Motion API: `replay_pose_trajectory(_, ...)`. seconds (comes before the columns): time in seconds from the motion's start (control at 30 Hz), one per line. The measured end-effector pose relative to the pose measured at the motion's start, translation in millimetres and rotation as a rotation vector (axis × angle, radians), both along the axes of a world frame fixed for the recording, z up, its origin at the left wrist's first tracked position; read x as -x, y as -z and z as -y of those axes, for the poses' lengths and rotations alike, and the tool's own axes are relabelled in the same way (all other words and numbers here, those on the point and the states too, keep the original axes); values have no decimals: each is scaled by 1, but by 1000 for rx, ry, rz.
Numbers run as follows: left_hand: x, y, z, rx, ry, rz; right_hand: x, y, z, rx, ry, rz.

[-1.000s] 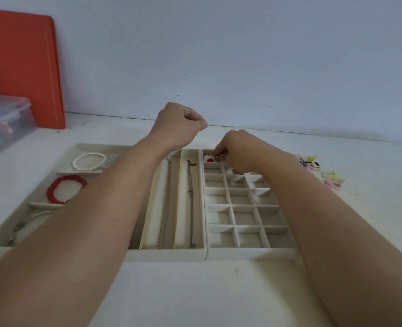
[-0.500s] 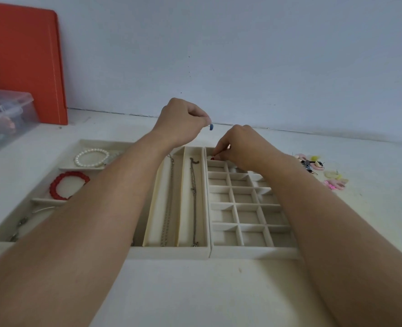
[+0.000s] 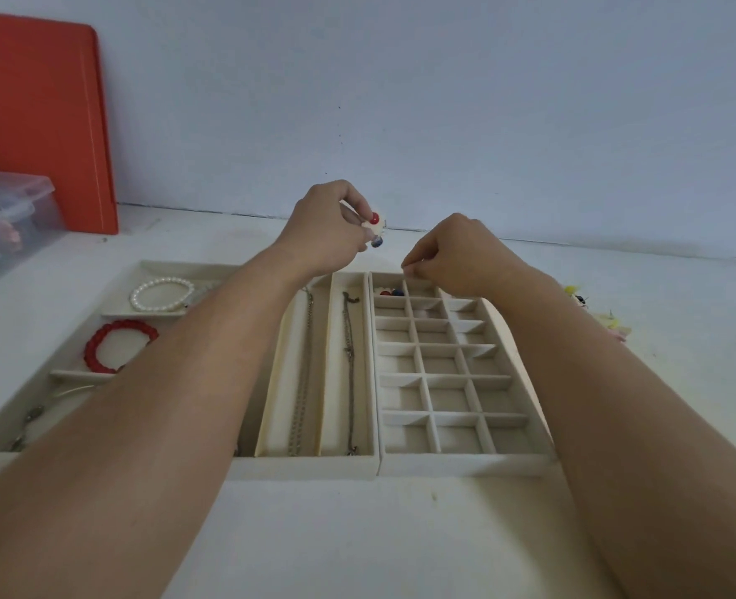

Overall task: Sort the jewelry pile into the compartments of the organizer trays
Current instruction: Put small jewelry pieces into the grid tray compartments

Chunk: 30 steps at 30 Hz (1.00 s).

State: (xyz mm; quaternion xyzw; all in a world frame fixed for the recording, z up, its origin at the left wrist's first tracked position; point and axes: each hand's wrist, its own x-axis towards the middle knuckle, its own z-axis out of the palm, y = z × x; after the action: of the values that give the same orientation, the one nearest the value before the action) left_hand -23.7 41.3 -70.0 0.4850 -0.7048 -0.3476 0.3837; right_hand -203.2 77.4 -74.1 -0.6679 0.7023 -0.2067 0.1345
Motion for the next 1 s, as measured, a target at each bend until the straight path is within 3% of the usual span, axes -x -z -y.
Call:
replay_pose_trajectory(0.17, 0, -1, -2, -13, 29, 27, 4, -6, 1, 181, 27, 183)
replay_pose_trajectory(0.3, 2, -1, -4, 0, 72, 63, -2, -4, -3, 69, -79, 363)
replay_pose_trajectory(0.5, 4, -1, -4, 9, 66, 64, -2, 3, -1, 45, -56, 489)
replay_pose_trajectory(1.0, 4, -5, -8, -9, 70, 40, -1, 6, 0, 62, 8, 504)
